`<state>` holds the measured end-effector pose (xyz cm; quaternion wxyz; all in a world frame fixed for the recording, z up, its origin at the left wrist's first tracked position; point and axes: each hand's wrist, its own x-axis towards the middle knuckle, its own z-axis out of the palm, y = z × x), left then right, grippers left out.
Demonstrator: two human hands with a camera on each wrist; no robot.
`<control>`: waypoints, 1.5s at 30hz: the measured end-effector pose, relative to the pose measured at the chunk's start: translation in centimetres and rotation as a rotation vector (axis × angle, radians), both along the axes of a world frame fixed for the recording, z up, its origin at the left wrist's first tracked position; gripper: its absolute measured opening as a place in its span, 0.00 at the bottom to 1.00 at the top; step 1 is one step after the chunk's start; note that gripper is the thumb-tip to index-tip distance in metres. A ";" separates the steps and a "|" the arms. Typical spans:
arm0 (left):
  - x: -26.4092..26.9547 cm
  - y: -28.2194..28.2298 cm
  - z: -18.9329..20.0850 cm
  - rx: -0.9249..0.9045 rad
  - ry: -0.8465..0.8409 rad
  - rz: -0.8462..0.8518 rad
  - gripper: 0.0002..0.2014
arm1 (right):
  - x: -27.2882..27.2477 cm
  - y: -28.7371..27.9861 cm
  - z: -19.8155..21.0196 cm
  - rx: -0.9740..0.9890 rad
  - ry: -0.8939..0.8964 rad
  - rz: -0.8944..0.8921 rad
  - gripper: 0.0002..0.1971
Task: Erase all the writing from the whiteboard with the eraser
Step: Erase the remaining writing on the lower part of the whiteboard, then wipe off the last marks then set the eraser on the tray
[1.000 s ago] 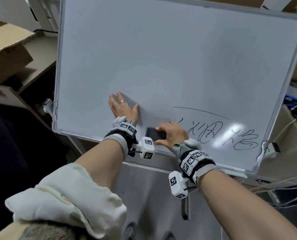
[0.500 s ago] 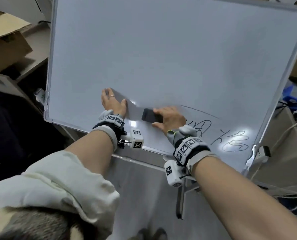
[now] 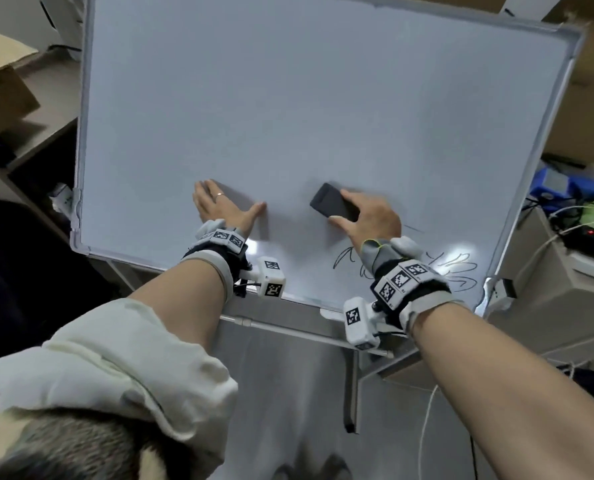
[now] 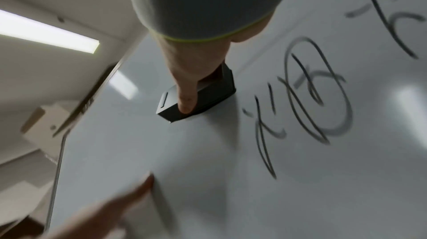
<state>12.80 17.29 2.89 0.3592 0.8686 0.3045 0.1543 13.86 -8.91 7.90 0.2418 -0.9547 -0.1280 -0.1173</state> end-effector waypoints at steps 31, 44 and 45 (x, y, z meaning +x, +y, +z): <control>-1.2 -10.9 -1.4 0.046 0.029 0.015 0.49 | 2.4 -9.6 0.9 0.078 -0.107 -0.047 0.27; -1.3 -13.7 1.5 0.117 0.071 0.096 0.37 | -5.7 -8.5 -6.9 -0.178 0.202 0.274 0.29; -1.2 -14.3 1.8 0.087 0.058 0.088 0.34 | -5.0 -9.1 -5.9 -0.129 0.171 0.248 0.29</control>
